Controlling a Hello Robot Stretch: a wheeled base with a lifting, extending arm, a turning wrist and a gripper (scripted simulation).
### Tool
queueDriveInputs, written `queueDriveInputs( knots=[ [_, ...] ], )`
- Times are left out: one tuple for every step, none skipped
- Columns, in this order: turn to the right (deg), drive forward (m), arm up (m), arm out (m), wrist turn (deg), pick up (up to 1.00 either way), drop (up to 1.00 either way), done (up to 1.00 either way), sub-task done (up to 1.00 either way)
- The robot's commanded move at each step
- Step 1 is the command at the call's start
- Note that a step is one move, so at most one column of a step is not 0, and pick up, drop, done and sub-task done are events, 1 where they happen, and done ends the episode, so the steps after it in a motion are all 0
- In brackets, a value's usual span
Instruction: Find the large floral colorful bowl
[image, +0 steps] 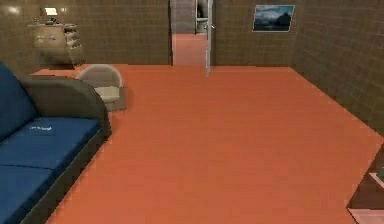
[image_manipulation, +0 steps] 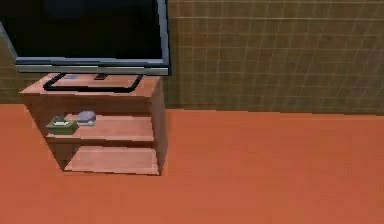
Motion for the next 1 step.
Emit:
queueDriveInputs(
  knots=[
    [0.0,1.00,0.00,0.00,0.0,0.00,0.00,0.00,0.00]
  ],
)
